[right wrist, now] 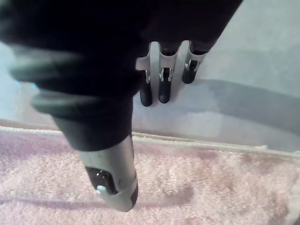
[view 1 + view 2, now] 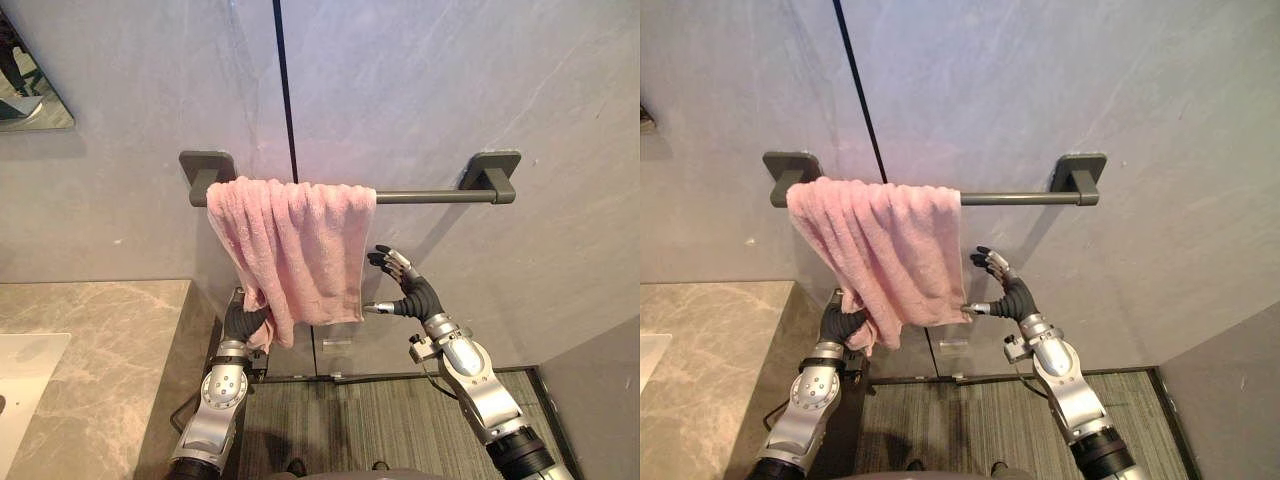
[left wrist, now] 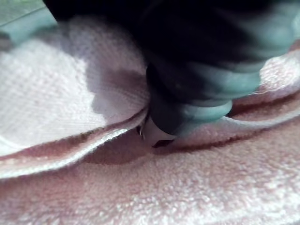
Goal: Organize washtable
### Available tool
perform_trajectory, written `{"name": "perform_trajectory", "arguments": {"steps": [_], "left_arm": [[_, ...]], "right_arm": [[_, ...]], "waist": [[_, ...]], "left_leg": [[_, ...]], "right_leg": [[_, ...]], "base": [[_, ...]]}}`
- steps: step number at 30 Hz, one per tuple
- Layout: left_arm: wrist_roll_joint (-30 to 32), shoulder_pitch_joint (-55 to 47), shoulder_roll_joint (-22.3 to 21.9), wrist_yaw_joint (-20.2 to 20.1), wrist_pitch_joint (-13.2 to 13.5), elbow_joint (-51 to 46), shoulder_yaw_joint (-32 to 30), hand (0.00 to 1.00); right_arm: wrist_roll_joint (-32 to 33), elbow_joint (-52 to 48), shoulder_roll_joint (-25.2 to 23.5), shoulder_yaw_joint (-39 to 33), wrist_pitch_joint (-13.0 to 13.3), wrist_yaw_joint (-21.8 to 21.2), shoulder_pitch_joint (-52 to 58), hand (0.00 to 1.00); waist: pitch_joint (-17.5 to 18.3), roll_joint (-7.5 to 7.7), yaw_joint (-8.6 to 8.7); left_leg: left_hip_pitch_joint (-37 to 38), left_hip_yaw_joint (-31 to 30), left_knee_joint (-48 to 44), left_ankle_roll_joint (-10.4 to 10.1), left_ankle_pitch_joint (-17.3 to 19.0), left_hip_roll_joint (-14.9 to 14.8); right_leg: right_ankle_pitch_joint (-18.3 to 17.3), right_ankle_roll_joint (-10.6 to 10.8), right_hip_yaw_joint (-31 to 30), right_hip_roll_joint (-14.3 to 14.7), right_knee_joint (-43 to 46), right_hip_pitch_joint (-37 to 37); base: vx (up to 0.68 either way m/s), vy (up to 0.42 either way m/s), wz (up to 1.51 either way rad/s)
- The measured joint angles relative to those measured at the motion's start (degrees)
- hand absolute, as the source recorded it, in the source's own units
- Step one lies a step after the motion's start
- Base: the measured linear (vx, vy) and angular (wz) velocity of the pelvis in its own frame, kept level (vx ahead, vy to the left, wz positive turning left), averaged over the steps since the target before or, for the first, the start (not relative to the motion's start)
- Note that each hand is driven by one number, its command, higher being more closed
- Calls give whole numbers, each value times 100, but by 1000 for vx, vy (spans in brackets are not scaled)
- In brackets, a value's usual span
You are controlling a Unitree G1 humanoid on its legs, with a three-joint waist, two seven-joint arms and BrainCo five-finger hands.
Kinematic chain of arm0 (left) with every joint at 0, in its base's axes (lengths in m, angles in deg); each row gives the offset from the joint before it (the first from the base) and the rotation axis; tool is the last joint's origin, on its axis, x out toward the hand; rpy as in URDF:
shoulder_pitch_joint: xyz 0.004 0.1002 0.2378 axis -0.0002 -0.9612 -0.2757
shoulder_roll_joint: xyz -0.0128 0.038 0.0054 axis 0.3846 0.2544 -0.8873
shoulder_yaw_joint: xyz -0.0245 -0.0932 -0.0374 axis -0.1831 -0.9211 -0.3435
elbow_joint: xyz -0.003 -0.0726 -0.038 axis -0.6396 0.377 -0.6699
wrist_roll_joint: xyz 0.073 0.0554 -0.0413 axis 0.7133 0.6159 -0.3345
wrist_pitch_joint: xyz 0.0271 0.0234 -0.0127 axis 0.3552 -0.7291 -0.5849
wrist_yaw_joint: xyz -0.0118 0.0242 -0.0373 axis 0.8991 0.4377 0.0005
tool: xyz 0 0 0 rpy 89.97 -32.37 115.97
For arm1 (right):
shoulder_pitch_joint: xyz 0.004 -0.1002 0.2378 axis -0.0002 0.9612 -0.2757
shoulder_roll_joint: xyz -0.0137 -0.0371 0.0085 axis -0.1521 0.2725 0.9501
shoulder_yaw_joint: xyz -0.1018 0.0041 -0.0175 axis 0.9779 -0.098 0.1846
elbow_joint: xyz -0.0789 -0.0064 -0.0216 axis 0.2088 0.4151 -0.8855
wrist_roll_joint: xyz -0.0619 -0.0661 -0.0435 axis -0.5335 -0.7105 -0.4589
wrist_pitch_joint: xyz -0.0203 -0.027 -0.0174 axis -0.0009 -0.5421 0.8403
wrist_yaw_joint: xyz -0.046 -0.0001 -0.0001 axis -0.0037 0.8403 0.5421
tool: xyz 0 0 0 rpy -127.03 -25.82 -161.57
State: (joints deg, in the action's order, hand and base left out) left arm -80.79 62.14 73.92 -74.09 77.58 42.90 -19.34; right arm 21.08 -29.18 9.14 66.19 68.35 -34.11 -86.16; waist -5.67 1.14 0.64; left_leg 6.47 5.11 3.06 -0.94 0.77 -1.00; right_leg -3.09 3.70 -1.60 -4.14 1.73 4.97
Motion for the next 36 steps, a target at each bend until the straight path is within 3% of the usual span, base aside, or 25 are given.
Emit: {"name": "perform_trajectory", "arguments": {"steps": [9,10,13,36], "left_arm": [[-121,-5,-17,-1,69,1,183,100],[-123,-4,-34,-1,79,0,191,100],[-126,-5,-96,0,83,1,192,100],[-249,-5,-98,-98,87,0,255,100]], "right_arm": [[217,478,-78,360,0,16,-631,0],[215,574,-88,405,-3,16,-724,100],[215,726,-206,423,-6,16,-897,100],[210,964,-327,669,-10,6,-1322,100]], "waist": [[6,8,-66],[7,10,-80],[7,10,-150],[37,58,-160]], "left_leg": [[-45,-184,92,-6,-151,5],[-61,-215,113,-9,-180,3],[-82,-277,113,-20,-207,-1],[-163,-349,96,-24,-231,-2]], "right_leg": [[1,-1,157,-3,14,-5],[1,-2,185,0,14,-11],[2,-4,243,4,14,-5],[6,-9,316,3,6,-38]], "base": [[-49,-32,10],[-47,-41,19],[-34,-28,12],[-6,-5,1]]}}
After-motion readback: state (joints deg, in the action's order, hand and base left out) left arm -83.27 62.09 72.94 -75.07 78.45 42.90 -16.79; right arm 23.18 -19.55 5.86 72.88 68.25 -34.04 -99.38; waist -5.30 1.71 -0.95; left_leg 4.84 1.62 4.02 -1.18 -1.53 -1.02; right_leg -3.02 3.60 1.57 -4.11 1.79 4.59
